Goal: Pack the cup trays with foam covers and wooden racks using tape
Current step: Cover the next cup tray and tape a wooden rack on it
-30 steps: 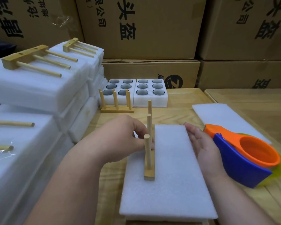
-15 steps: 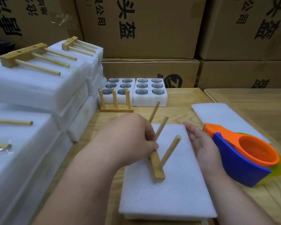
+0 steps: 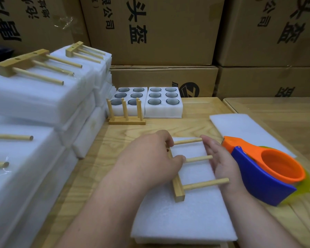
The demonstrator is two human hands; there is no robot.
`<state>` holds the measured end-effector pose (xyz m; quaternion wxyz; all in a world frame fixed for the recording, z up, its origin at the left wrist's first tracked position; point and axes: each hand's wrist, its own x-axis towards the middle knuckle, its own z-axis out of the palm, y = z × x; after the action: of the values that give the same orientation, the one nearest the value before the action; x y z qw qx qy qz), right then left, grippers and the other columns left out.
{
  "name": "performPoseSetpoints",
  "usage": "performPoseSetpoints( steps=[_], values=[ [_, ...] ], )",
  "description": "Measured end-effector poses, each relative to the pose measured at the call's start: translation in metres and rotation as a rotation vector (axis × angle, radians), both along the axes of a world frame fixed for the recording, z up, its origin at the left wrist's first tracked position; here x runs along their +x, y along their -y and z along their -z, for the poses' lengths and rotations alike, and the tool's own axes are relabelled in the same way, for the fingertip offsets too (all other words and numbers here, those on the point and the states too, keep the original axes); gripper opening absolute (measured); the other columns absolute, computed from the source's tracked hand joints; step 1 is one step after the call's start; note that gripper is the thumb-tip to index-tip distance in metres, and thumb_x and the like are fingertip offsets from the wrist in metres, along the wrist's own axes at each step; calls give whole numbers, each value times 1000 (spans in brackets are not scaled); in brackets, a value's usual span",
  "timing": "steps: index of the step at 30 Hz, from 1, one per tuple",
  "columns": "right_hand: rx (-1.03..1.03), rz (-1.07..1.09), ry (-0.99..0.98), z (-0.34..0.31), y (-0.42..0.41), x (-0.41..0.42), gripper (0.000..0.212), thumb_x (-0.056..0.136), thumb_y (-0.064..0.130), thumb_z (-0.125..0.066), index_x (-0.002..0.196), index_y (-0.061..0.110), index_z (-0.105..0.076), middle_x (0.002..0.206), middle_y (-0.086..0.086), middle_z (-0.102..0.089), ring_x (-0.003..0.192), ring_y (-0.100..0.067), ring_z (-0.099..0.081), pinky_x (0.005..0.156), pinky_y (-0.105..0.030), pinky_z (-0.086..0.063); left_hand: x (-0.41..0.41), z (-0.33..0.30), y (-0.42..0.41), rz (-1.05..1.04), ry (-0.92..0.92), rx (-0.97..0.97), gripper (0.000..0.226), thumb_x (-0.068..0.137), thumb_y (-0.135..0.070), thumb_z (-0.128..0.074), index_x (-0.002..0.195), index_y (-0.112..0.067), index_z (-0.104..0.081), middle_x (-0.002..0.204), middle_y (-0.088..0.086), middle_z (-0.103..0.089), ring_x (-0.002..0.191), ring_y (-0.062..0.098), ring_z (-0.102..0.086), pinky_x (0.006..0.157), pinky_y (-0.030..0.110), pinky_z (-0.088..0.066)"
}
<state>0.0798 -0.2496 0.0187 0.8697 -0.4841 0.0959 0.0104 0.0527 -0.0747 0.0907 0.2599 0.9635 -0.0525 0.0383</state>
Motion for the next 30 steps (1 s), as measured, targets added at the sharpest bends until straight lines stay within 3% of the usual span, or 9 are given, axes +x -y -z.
performPoseSetpoints(
  steps=[4, 9, 14, 17, 30],
  values=[
    [-60, 3, 9, 1, 1, 0, 27, 101, 23, -51, 120, 23, -70, 108, -1, -78, 101, -22, -74, 79, -42, -58, -1, 1, 1, -3, -42, 11, 23, 82, -45, -59, 104, -42, -53, 65, -16, -55, 72, 2, -56, 58, 27, -42],
    [-191, 24, 25, -1, 3, -3, 33, 96, 8, -55, 117, 27, -71, 102, 7, -78, 85, -10, -76, 54, -22, -56, 1, -7, -8, 14, -81, -29, 20, 81, -35, -58, 99, -41, -58, 61, -19, -55, 63, -2, -55, 51, 22, -37],
    [-203, 16, 12, -3, 2, -5, 35, 97, 6, -54, 117, 29, -71, 102, 8, -78, 85, -11, -76, 54, -24, -57, 1, -13, -18, 28, -126, -5, 19, 83, -35, -58, 99, -44, -59, 71, -16, -60, 64, 3, -63, 51, 22, -41],
    [-211, 28, 14, -5, 1, -5, 34, 97, 4, -53, 118, 24, -70, 99, 10, -78, 80, -6, -75, 51, -19, -55, 1, -12, -17, 34, -142, 4, 18, 84, -34, -57, 99, -44, -60, 67, -17, -58, 62, 2, -60, 50, 21, -39],
    [-248, 12, 5, -8, 2, -7, 34, 98, 7, -54, 120, 27, -70, 98, 13, -77, 81, -5, -74, 52, -19, -56, -1, -14, -15, 77, -167, 37, 16, 85, -35, -59, 99, -42, -59, 78, -16, -56, 68, 2, -59, 53, 23, -39]
  ],
)
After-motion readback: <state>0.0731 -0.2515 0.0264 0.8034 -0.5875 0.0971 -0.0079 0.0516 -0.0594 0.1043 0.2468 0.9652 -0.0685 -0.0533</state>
